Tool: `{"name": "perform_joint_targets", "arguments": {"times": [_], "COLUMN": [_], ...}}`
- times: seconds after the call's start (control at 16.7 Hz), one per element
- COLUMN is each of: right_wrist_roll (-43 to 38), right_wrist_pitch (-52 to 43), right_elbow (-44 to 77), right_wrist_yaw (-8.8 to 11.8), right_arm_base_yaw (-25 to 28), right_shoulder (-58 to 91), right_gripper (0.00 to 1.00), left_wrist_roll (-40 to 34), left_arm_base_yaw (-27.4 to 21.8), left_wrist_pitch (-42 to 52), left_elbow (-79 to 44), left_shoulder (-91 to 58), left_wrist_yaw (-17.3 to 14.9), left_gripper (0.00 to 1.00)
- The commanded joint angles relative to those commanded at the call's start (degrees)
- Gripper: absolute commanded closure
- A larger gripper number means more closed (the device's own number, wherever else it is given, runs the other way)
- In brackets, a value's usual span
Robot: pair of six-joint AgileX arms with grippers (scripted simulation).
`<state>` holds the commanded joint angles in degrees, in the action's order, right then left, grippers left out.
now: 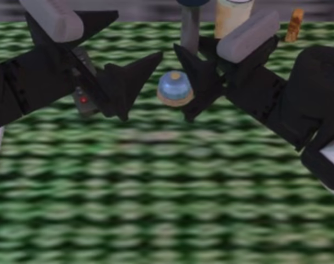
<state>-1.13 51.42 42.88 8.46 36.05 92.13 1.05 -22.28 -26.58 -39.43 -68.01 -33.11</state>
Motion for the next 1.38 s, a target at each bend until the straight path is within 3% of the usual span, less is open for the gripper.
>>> {"name": "perform_joint_targets", "arguments": {"times": [0.3, 0.78, 1.02, 1.38], "right_wrist_roll": [0.0, 0.0, 0.0, 0.0], "right_wrist_pitch": [0.0, 0.0, 0.0, 0.0], "right_elbow": [0.0, 0.0, 0.0, 0.0], "right_wrist_yaw": [0.0, 0.0, 0.0, 0.0], "right_arm_base_yaw": [0.0, 0.0, 0.0, 0.0], "right_shoulder": [0.0, 0.0, 0.0, 0.0], "right_gripper": [1.0, 1.0, 1.0, 1.0], "left_wrist_roll": [0.0, -0.2, -0.3, -0.3], "left_arm_base_yaw": [-1.1, -9.4, -9.7, -9.7], "left_wrist_pitch": [-0.6, -5.3, -5.4, -5.4], "left_elbow": [-1.8, -15.6, -16.1, -16.1], "left_shoulder": [-2.1, -20.7, -21.2, -21.2], "left_wrist_yaw": [1.1, 9.0, 9.4, 9.4], "left_gripper": [0.0, 0.0, 0.0, 0.45]}}
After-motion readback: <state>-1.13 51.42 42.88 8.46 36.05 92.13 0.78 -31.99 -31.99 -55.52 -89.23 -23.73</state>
